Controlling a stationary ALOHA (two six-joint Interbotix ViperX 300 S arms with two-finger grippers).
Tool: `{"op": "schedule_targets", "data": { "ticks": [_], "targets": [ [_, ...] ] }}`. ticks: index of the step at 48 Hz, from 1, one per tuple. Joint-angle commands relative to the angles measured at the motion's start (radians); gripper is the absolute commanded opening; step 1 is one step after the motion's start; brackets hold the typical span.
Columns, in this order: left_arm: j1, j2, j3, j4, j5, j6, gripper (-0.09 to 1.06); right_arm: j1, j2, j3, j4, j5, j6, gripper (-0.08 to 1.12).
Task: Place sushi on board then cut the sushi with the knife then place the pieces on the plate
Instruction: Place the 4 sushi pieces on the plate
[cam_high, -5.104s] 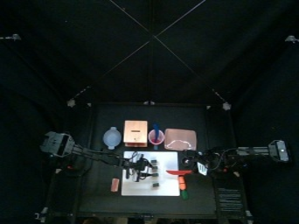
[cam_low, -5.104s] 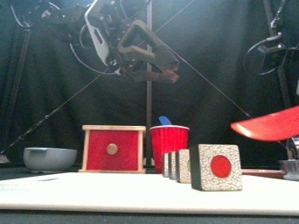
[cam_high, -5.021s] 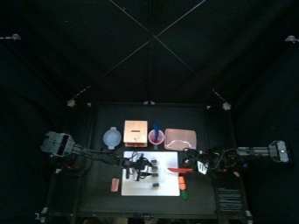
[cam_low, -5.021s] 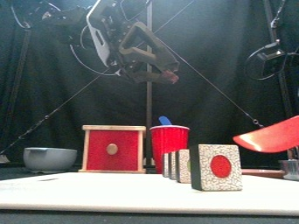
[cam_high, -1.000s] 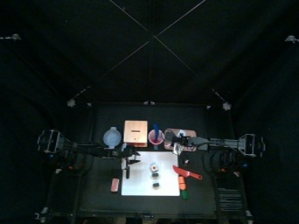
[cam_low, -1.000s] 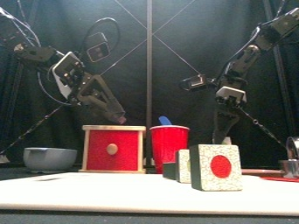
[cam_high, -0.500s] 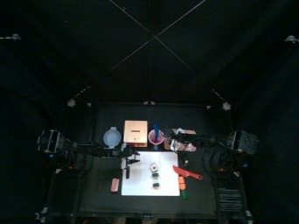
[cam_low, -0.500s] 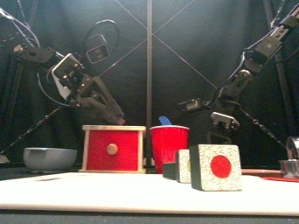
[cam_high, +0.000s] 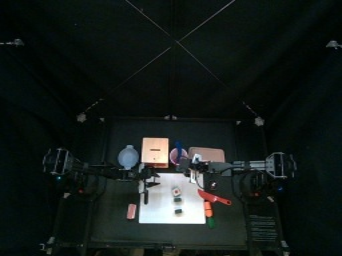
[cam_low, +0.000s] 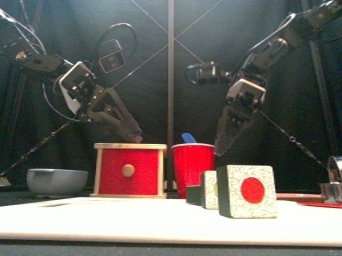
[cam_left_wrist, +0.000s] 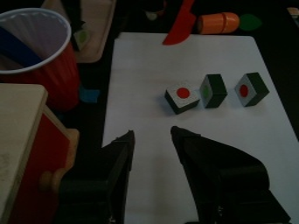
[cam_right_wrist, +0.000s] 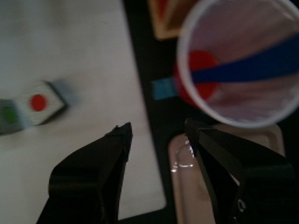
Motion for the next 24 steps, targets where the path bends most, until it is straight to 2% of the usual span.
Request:
{"op": "schedule_targets", "data": {
  "ticks": [1,24],
  "targets": [
    [0.003,-0.011,-0.012,-0.003,-0.003,0.0,0.78,0.078,0.002,-0.043,-0.005,0.0,0.011,0.86],
    [0.008,-0.011,-0.011,-0.002,-0.003,-0.002,0.78,0.17,0.081,-0.081,0.02,0.04,-0.005,0.94]
  ]
}}
